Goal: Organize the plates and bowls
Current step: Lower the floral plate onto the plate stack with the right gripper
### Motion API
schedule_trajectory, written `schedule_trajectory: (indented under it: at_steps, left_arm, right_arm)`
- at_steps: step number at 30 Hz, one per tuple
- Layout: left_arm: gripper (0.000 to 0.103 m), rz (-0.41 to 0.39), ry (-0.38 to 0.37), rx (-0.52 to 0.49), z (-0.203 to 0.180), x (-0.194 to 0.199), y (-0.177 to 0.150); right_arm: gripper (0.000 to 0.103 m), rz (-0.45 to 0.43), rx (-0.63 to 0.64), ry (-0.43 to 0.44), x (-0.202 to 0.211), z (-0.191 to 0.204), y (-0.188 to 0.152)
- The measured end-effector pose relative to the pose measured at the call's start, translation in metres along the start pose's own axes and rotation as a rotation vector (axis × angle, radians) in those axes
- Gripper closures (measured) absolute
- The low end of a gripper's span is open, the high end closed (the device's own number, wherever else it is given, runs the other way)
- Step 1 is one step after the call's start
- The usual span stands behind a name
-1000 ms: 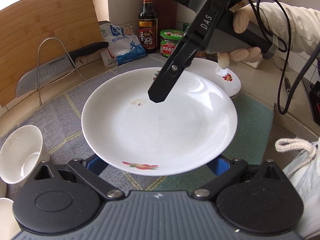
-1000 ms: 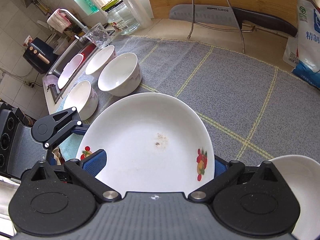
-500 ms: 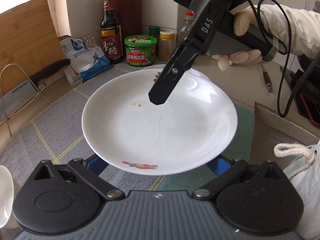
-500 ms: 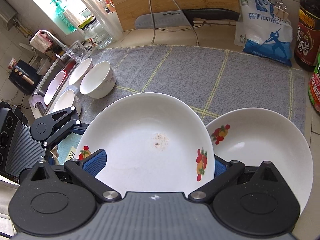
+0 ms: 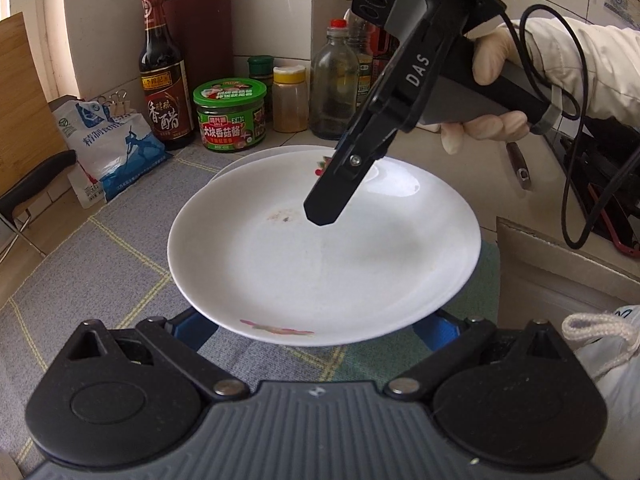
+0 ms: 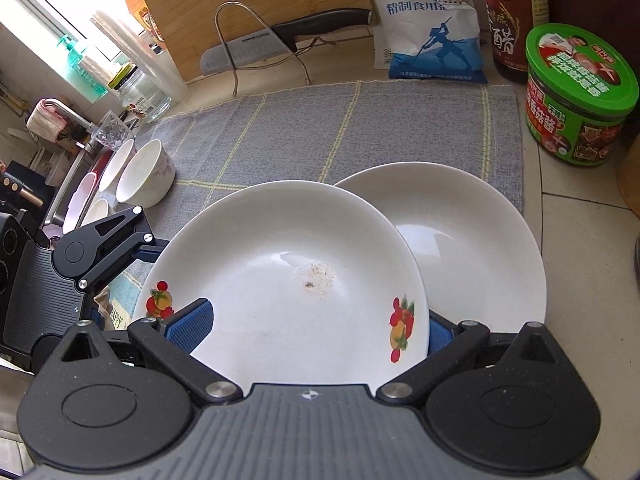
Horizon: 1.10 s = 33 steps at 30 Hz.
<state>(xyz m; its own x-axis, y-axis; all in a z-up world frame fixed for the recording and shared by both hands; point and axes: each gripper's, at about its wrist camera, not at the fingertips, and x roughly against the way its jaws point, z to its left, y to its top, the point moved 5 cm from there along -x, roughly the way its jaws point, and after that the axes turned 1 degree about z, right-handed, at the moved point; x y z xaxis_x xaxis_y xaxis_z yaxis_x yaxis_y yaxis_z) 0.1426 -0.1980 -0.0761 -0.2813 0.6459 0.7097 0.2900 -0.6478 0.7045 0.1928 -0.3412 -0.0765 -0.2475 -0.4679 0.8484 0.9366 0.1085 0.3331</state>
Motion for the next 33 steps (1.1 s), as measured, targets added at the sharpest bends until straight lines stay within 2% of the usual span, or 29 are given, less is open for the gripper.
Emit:
schedule_trajectory:
  at_steps: [18, 33]
  left_arm:
    - [0.002, 0.015, 0.006, -0.003, 0.009, -0.02, 0.005]
    - [0.002, -0.001, 0.0, -0.035, 0.016, -0.031, 0.009]
  right_arm:
    - [0.0, 0.004, -0.044, 0.012, -0.009, -0.031, -0.004]
    - [0.0, -0.007, -0.09, -0.041, -0.001, -0.042, -0.012]
